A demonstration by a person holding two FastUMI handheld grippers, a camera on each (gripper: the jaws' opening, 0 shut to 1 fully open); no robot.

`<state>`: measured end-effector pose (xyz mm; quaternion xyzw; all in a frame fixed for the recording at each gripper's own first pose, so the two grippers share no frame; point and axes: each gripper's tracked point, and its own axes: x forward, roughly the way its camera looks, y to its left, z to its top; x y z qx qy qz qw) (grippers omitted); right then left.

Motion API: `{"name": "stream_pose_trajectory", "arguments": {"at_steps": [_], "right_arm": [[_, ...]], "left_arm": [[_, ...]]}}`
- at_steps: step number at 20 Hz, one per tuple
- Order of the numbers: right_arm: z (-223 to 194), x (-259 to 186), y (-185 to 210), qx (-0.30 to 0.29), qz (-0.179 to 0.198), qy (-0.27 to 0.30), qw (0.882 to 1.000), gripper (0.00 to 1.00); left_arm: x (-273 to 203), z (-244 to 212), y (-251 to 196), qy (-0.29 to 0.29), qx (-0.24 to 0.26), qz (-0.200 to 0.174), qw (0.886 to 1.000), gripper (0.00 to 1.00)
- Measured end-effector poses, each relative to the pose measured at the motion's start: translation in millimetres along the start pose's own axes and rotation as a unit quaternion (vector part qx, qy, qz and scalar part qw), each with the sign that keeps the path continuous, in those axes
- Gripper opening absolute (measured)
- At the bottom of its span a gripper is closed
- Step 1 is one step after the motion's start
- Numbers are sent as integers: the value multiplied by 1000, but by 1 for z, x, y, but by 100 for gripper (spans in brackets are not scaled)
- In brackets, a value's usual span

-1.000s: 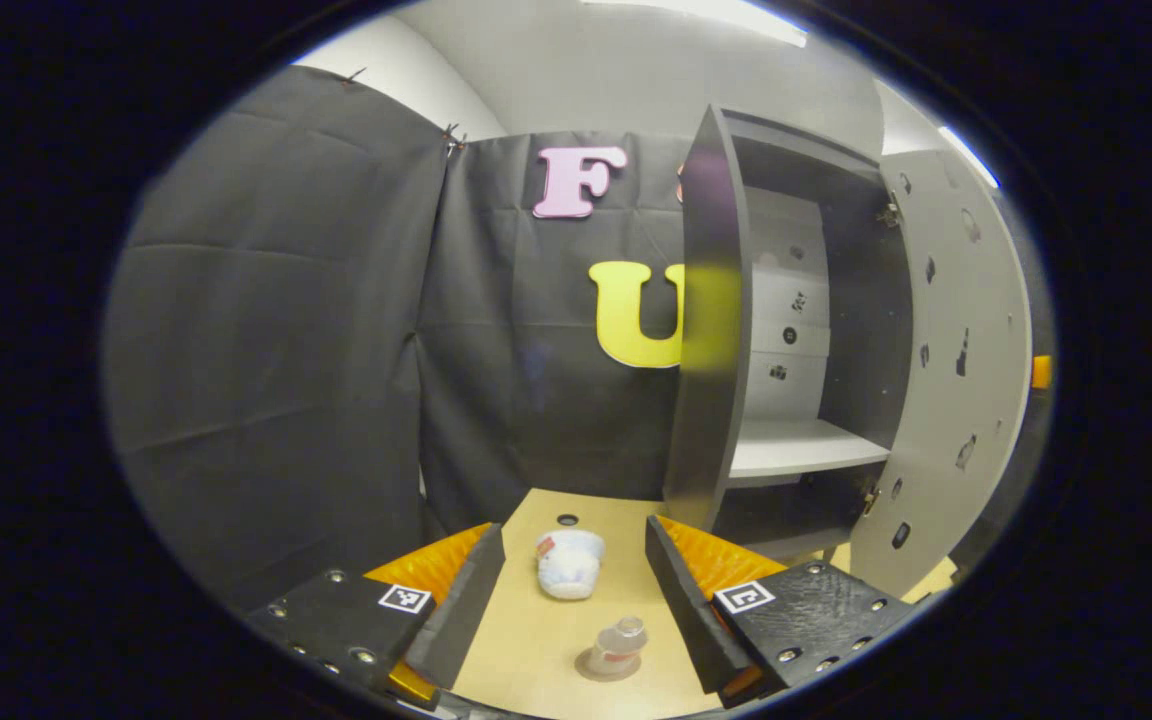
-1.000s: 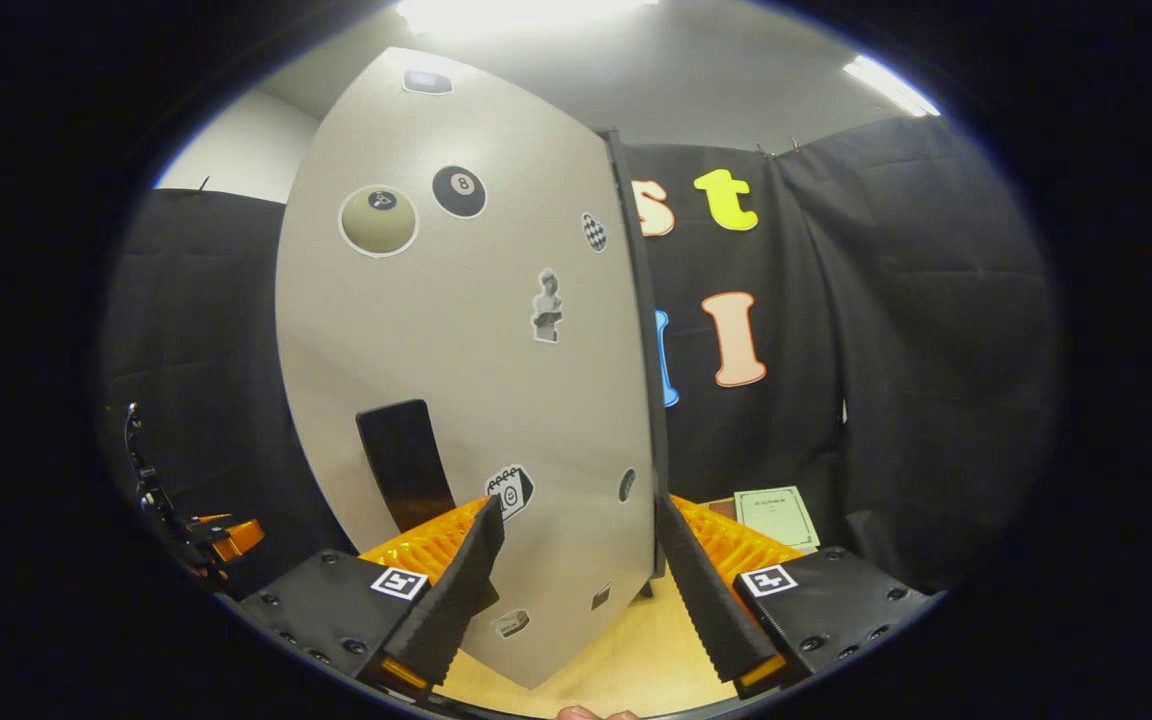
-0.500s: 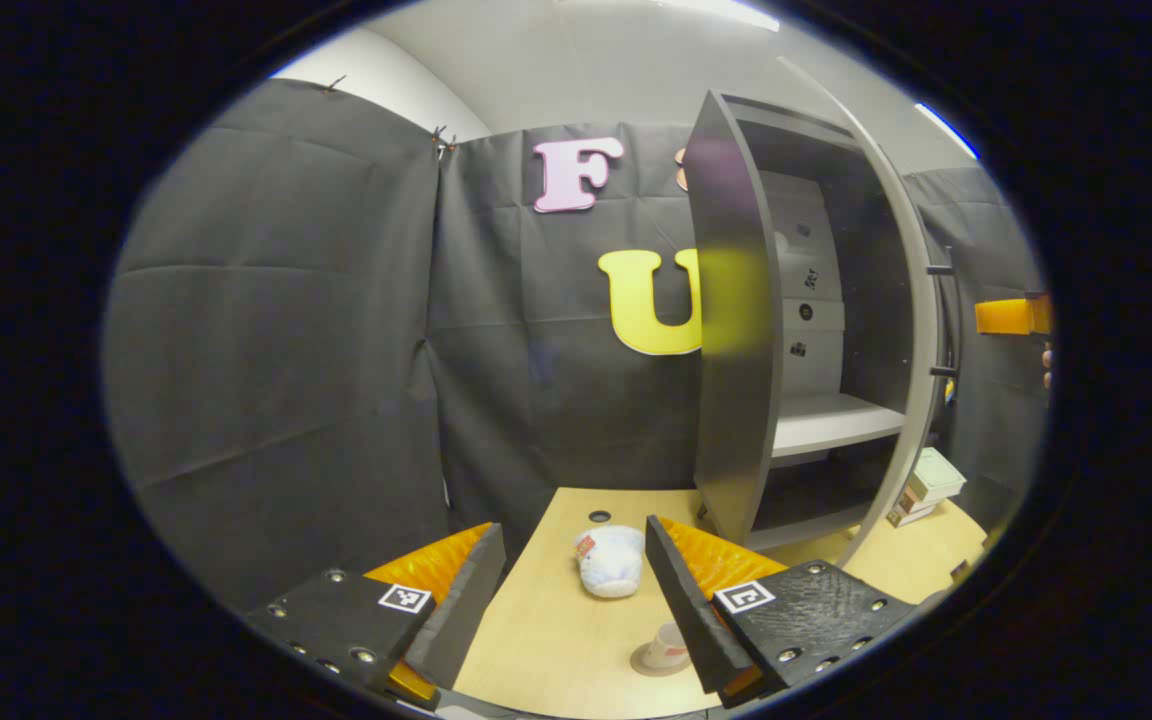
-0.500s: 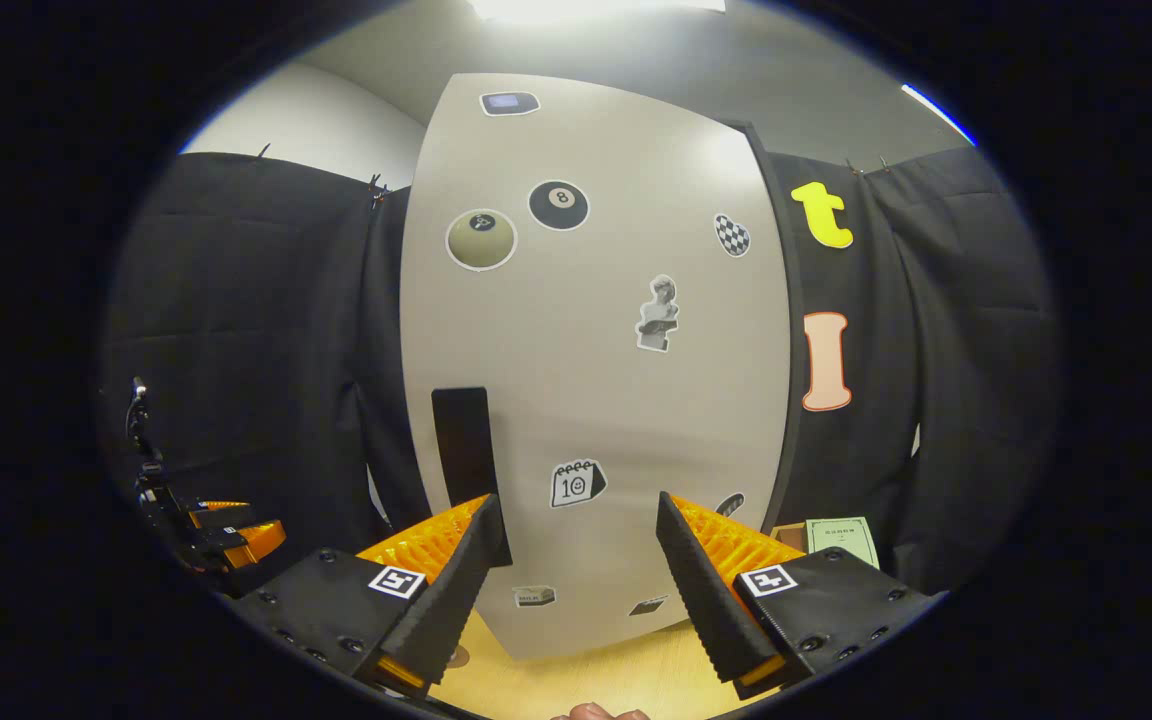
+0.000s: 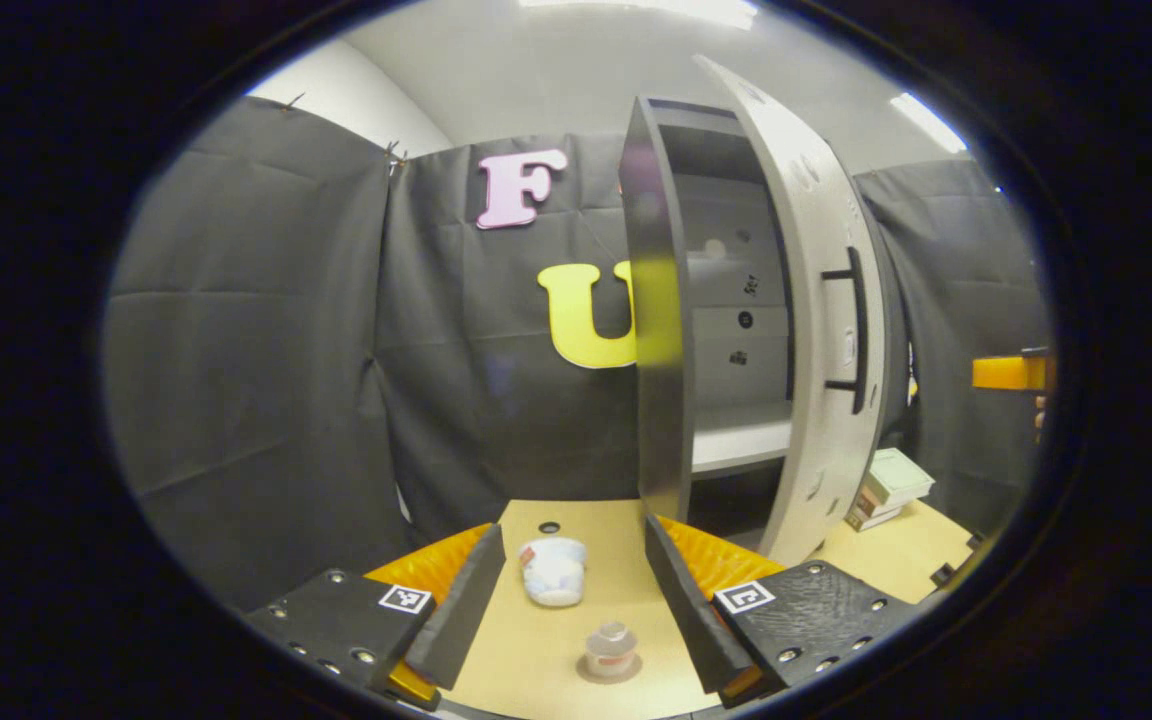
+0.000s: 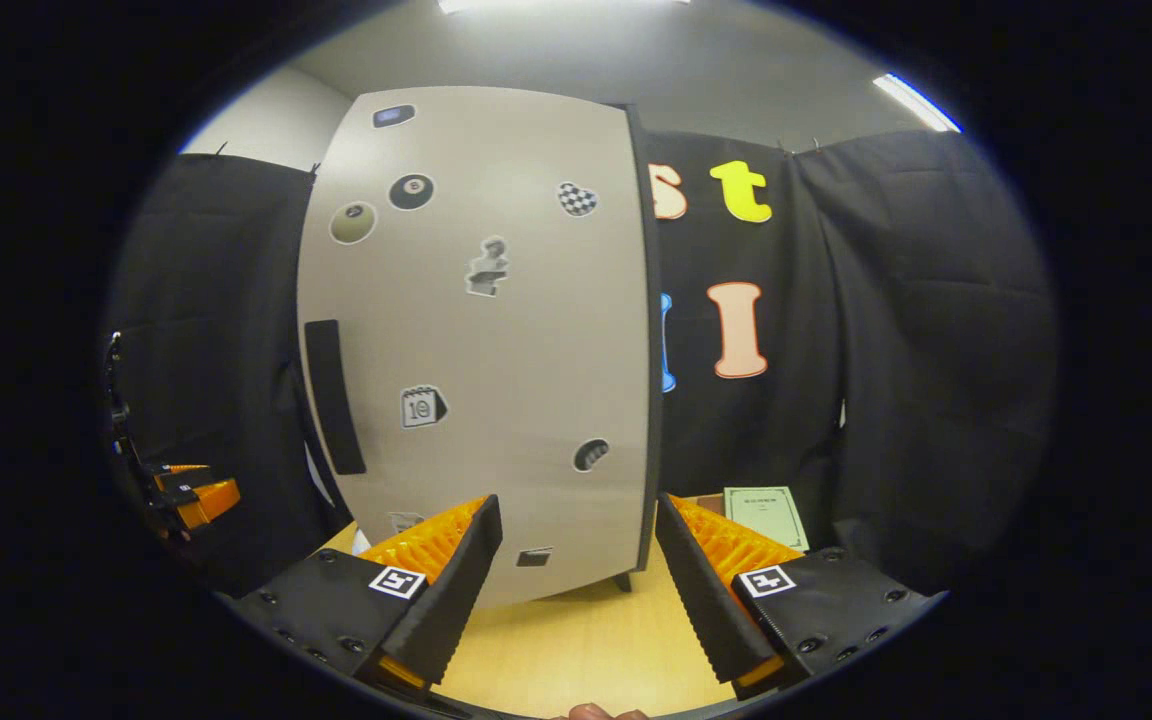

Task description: Open the cabinet door with the right hand, grasp the bottle in the cabinet with the left hand and place it on the coaster, then close the cabinet door with the right hand.

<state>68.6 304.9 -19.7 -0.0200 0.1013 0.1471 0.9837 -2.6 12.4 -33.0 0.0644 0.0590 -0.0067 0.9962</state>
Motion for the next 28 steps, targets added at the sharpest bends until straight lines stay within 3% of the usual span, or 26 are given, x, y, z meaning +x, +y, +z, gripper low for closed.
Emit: {"name": "stream_pose_trajectory", "arguments": {"at_steps": [5,6,8,9,10,11,14,17,18,19,21,23,24,28], "right_arm": [[2,-16,-83,-1,-41,-20,999,97],[4,-19,-96,-1,-45,-24,999,92],[7,-23,-118,5,-47,-31,998,97],[6,-24,-127,8,-46,-33,998,92],[5,-25,-136,6,-44,-36,998,97],[1,-28,-145,-2,-44,-41,998,100],[-24,-36,-177,-46,-63,-37,996,97],[-47,-43,-177,-29,-51,-24,998,97],[-53,-47,-180,-23,-55,-22,998,92],[-59,-51,-183,-18,-58,-18,998,97],[-68,-55,-182,-5,-57,-11,998,97],[-73,-58,-182,9,-51,-5,999,93],[-76,-60,-182,12,-50,-3,999,97],[-76,-75,-192,14,-65,-17,998,97]], "left_arm": [[-17,16,-49,-10,-6,-2,1000,85],[-22,21,-57,-15,-5,0,1000,85],[-31,27,-73,-23,-4,4,1000,85],[-36,30,-79,-26,-3,9,1000,85],[-42,31,-86,-30,-3,14,999,85],[-48,32,-93,-33,-4,18,999,85],[-67,29,-113,-42,1,24,999,86],[-81,29,-136,-54,10,6,998,86],[-83,27,-141,-52,14,-1,999,86],[-85,27,-147,-52,18,-7,998,86],[-88,32,-159,-57,25,-16,998,86],[-92,39,-170,-67,30,-22,997,85],[-96,41,-174,-71,29,-25,997,87],[-92,52,-200,-81,4,-60,995,86]]}}
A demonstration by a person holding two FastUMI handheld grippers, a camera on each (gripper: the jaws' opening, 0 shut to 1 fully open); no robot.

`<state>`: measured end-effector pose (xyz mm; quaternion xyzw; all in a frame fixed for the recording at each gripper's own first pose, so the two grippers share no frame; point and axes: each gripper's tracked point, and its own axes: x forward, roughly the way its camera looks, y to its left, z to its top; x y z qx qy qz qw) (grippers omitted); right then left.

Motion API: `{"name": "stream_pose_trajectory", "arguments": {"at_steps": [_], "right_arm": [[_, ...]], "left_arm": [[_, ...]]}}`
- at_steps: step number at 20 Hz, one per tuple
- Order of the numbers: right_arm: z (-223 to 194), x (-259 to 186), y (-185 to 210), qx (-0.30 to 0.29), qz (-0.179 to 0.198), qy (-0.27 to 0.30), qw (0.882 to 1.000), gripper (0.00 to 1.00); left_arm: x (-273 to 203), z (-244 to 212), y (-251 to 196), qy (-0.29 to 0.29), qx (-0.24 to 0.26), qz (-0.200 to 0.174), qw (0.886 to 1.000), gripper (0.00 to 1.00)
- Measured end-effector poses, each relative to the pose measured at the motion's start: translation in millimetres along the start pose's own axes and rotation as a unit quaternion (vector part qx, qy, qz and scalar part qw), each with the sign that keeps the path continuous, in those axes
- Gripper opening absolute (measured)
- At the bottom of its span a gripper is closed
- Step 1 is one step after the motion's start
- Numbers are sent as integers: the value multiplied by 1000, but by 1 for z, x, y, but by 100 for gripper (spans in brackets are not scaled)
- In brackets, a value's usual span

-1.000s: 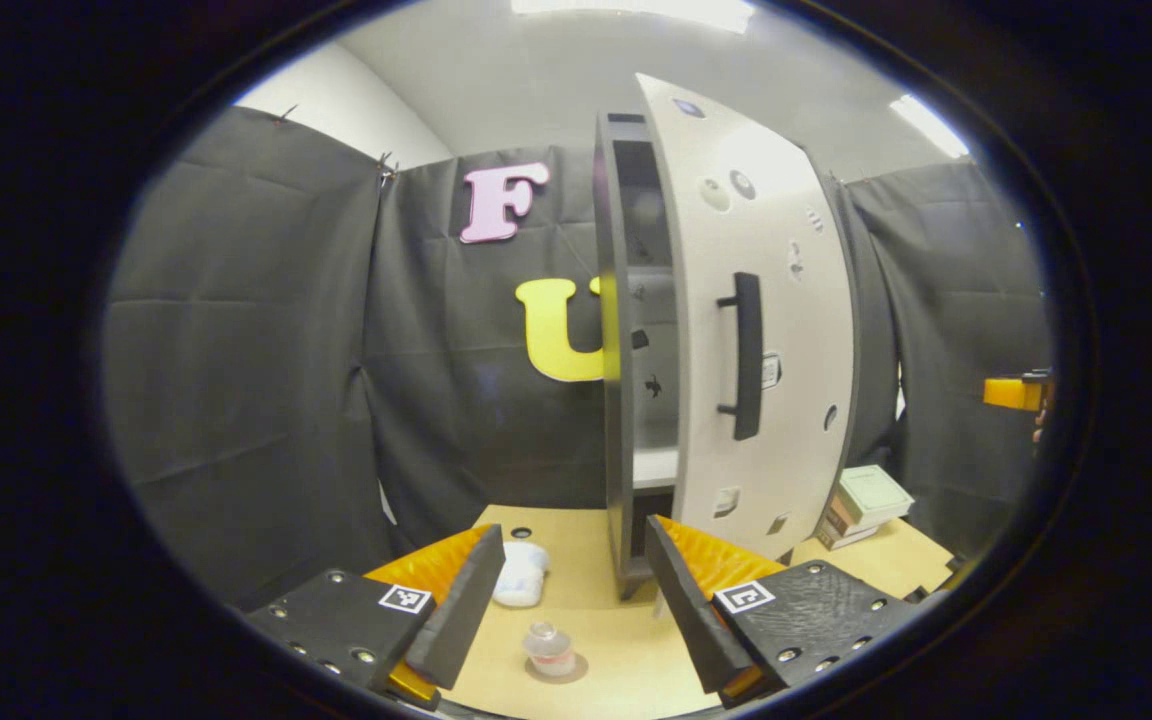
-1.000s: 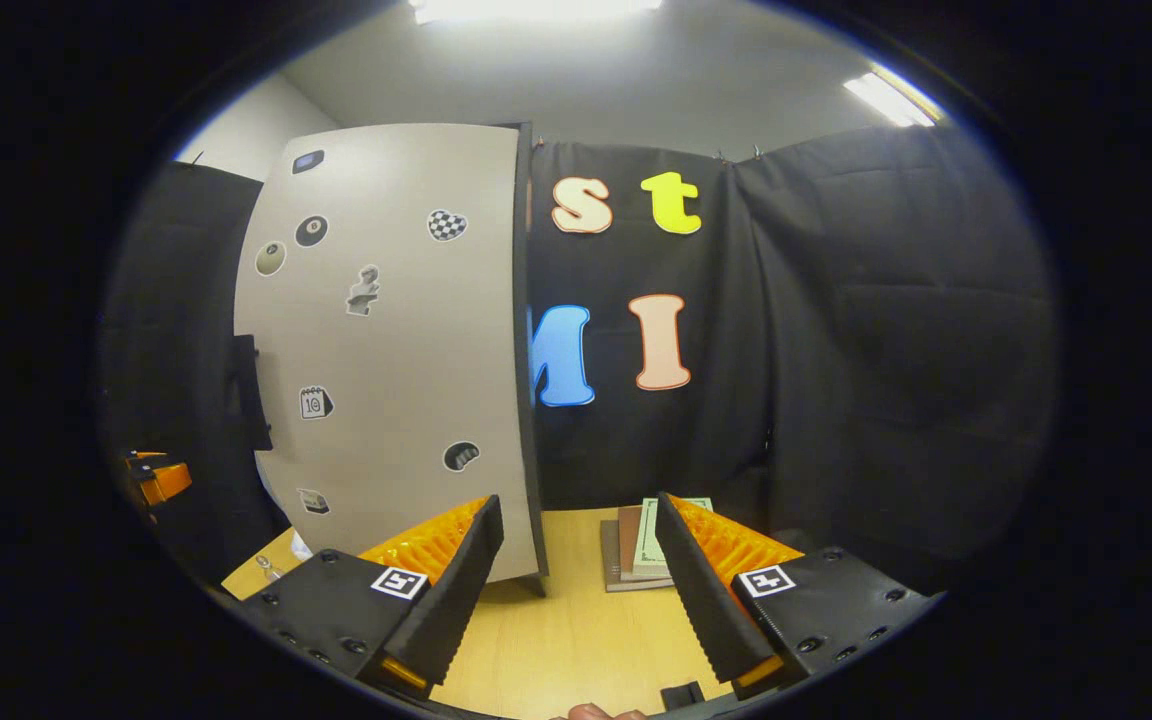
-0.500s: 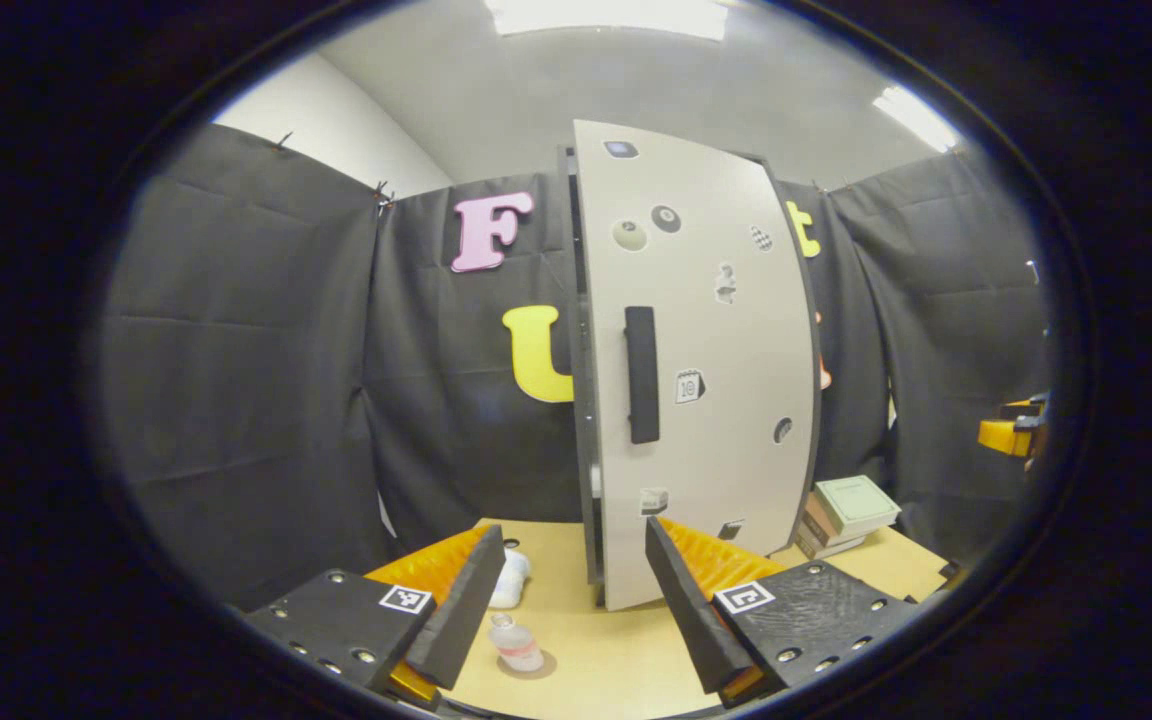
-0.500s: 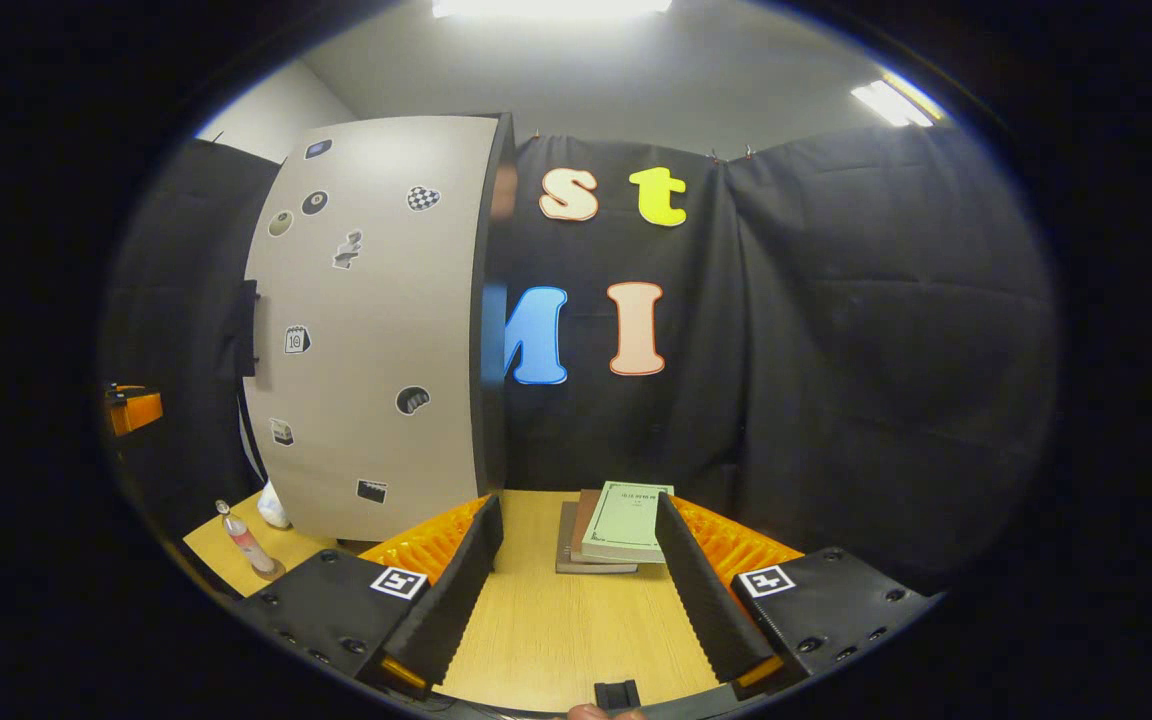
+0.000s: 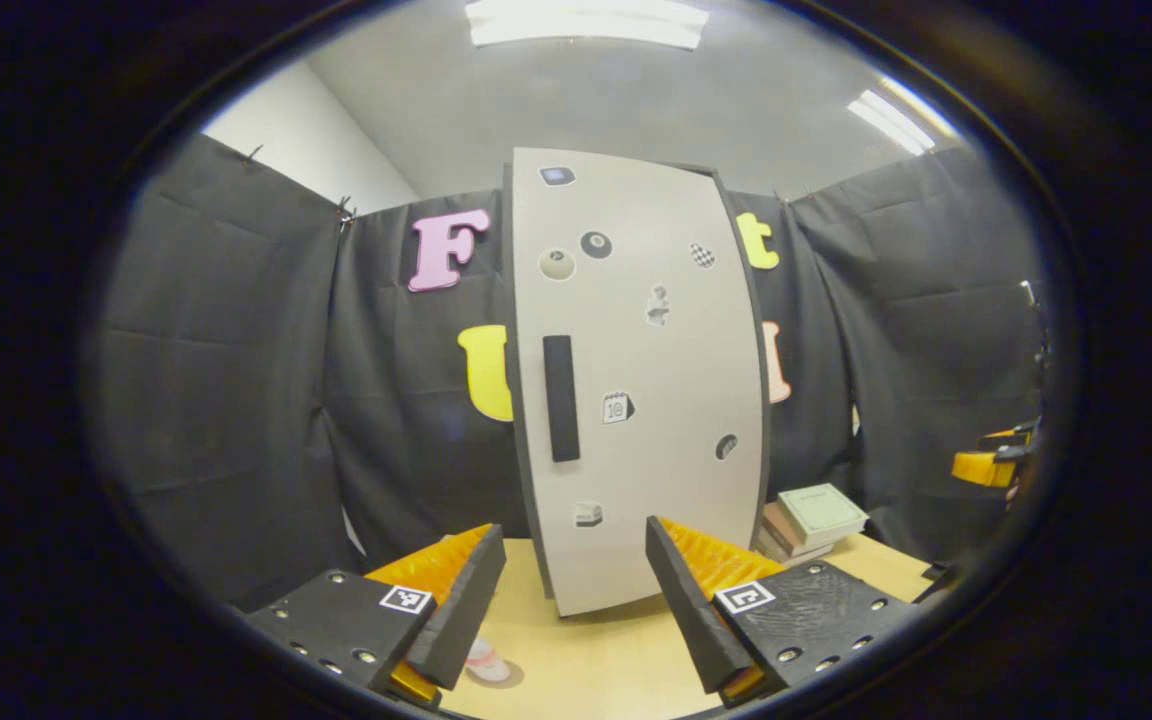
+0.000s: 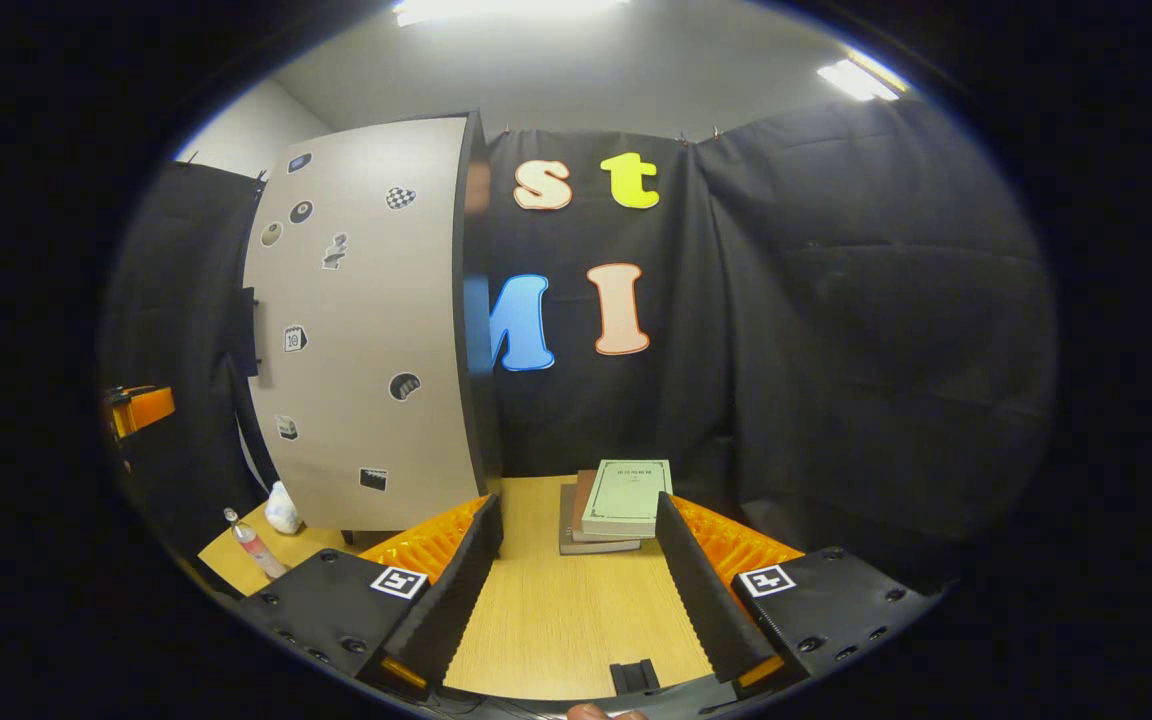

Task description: Open the cabinet door with the right hand, grasp the bottle in the cabinet with the left hand and place it on the coaster, then close the cabinet door with the right hand.

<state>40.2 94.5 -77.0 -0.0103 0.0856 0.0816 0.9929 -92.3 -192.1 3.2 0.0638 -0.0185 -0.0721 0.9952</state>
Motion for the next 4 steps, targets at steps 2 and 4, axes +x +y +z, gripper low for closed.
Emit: {"name": "stream_pose_trajectory", "arguments": {"at_steps": [2,4], "right_arm": [[0,-7,-6,4,-4,-4,1000,97],[0,-12,-10,6,-4,-5,1000,97]], "left_arm": [[5,3,-6,-1,-10,-9,1000,86],[5,7,-9,-5,-17,-12,1000,86]]}}
